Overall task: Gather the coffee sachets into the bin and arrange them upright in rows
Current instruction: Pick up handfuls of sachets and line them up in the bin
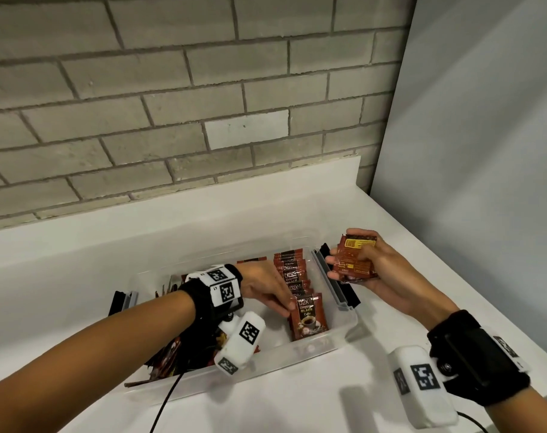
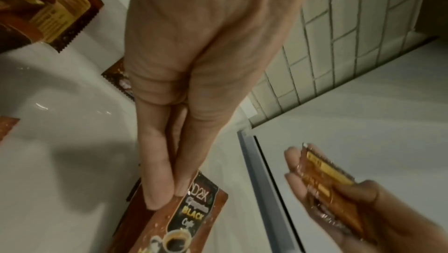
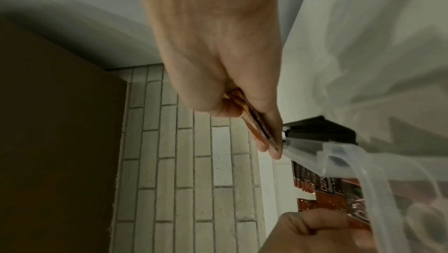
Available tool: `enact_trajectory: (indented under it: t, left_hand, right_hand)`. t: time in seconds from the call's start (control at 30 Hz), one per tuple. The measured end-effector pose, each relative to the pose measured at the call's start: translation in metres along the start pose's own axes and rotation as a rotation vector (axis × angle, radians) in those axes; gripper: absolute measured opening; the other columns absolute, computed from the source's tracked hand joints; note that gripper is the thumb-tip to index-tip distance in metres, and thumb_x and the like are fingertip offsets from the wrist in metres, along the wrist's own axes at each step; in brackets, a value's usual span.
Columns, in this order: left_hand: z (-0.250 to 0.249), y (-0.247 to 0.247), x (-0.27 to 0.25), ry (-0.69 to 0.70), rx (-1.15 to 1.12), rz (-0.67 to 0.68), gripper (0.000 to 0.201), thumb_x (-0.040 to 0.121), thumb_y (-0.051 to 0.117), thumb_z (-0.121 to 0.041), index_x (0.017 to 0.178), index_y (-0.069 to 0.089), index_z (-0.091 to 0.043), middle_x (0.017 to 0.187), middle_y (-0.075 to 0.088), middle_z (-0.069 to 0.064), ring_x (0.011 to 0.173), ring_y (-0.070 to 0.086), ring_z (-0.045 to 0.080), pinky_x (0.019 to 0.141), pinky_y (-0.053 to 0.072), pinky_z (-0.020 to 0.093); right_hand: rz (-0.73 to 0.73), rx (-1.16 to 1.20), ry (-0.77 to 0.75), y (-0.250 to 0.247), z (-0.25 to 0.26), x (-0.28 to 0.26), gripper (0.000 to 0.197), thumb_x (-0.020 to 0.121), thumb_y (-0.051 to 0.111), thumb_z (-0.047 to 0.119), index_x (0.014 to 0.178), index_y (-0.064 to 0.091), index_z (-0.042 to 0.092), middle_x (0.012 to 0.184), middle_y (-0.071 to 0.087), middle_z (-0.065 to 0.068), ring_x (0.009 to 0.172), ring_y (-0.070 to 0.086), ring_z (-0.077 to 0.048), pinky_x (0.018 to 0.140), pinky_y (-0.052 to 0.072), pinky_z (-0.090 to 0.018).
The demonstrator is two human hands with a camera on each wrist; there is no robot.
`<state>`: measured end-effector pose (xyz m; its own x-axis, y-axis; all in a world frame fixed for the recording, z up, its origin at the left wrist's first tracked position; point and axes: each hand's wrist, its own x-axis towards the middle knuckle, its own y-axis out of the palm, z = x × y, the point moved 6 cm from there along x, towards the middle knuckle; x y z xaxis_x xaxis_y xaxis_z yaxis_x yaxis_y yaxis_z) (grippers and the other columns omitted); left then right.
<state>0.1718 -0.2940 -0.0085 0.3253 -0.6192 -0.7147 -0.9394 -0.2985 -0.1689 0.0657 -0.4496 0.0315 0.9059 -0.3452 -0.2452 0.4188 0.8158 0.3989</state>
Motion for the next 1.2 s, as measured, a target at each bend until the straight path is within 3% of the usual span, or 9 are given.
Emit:
enact_trajectory:
  t: [0.13, 0.33, 0.43, 0.53, 0.63, 0.73, 0.93, 1.07, 1.2]
  left_hand:
    - [0.000, 0.006, 0.006, -0.009, 0.012, -0.016, 0.013, 0.085, 0.062, 0.011, 0.096, 0.062, 0.016, 0.066, 0.071, 0.013, 0.059, 0.071, 0.016, 0.060, 0.057, 0.019]
    - [-0.005, -0.003, 0.003, 0.058, 0.213, -0.108, 0.017, 0.083, 0.070, -0.001, 0.094, 0.067, 0.012, 0.085, 0.072, 0.023, 0.059, 0.070, 0.017, 0.065, 0.060, 0.025]
    - [-0.030, -0.015, -0.012, 0.365, 0.360, -0.362, 0.025, 0.079, 0.076, -0.010, 0.098, 0.068, 0.004, 0.089, 0.071, 0.022, 0.055, 0.064, 0.013, 0.061, 0.057, 0.025]
    - [-0.057, -0.017, -0.043, 0.739, 0.449, -0.566, 0.035, 0.077, 0.077, -0.012, 0.103, 0.054, -0.015, 0.100, 0.058, 0.002, 0.068, 0.057, 0.008, 0.061, 0.050, 0.018]
    - [-0.066, -0.011, -0.059, 0.910, 0.571, -0.495, 0.042, 0.078, 0.076, -0.009, 0.107, 0.053, -0.028, 0.109, 0.048, -0.002, 0.084, 0.053, 0.004, 0.071, 0.051, 0.020]
    - [-0.063, -0.009, -0.062, 0.990, 0.589, -0.454, 0.020, 0.079, 0.075, -0.009, 0.096, 0.071, -0.018, 0.102, 0.056, 0.001, 0.090, 0.055, 0.006, 0.078, 0.051, 0.032]
    - [-0.047, -0.018, -0.050, 0.869, 0.324, -0.434, 0.016, 0.079, 0.076, -0.012, 0.094, 0.076, -0.010, 0.091, 0.072, 0.002, 0.077, 0.063, 0.006, 0.072, 0.051, 0.025]
    - [-0.023, -0.025, -0.028, 0.539, 0.076, -0.341, 0.019, 0.081, 0.073, -0.007, 0.097, 0.072, 0.003, 0.091, 0.074, 0.017, 0.071, 0.068, 0.019, 0.070, 0.059, 0.026]
    - [0.008, -0.012, -0.011, 0.167, 0.085, -0.185, 0.015, 0.084, 0.069, -0.003, 0.095, 0.069, 0.006, 0.086, 0.073, 0.017, 0.060, 0.068, 0.016, 0.061, 0.058, 0.020]
  right_hand:
    - [0.069, -0.116, 0.025, 0.003, -0.001, -0.006, 0.036, 0.097, 0.043, -0.005, 0.125, 0.052, 0.014, 0.108, 0.071, -0.013, 0.096, 0.070, -0.030, 0.074, 0.061, -0.036]
    - [0.059, -0.181, 0.057, 0.005, -0.004, -0.007, 0.039, 0.087, 0.063, 0.002, 0.123, 0.055, 0.012, 0.106, 0.071, -0.016, 0.092, 0.070, -0.038, 0.077, 0.059, -0.035]
    - [0.049, -0.192, 0.080, 0.008, -0.004, -0.009, 0.042, 0.085, 0.065, 0.000, 0.124, 0.053, 0.007, 0.097, 0.071, -0.020, 0.078, 0.072, -0.032, 0.059, 0.060, -0.029]
    - [0.055, -0.186, 0.133, 0.013, -0.007, -0.012, 0.041, 0.085, 0.065, -0.002, 0.123, 0.052, 0.005, 0.082, 0.070, -0.021, 0.056, 0.068, -0.023, 0.044, 0.051, -0.021]
    - [0.059, -0.170, 0.162, 0.016, -0.010, -0.011, 0.040, 0.085, 0.065, -0.001, 0.123, 0.052, 0.002, 0.071, 0.069, -0.017, 0.052, 0.066, -0.020, 0.044, 0.051, -0.020]
    - [0.048, -0.191, 0.156, 0.019, -0.009, -0.012, 0.038, 0.086, 0.064, 0.000, 0.122, 0.052, 0.000, 0.065, 0.068, -0.014, 0.049, 0.064, -0.019, 0.041, 0.049, -0.020]
    - [-0.021, -0.295, 0.103, 0.011, -0.006, -0.013, 0.040, 0.090, 0.064, 0.022, 0.119, 0.050, -0.001, 0.074, 0.069, -0.018, 0.057, 0.064, -0.026, 0.048, 0.053, -0.027]
    - [-0.092, -0.292, 0.088, 0.000, -0.005, -0.011, 0.033, 0.095, 0.057, 0.031, 0.113, 0.050, 0.004, 0.081, 0.072, -0.021, 0.063, 0.069, -0.029, 0.058, 0.058, -0.032]
    - [-0.106, -0.270, 0.070, -0.004, -0.004, -0.010, 0.028, 0.096, 0.056, 0.029, 0.109, 0.051, 0.005, 0.083, 0.073, -0.020, 0.068, 0.070, -0.030, 0.064, 0.060, -0.035]
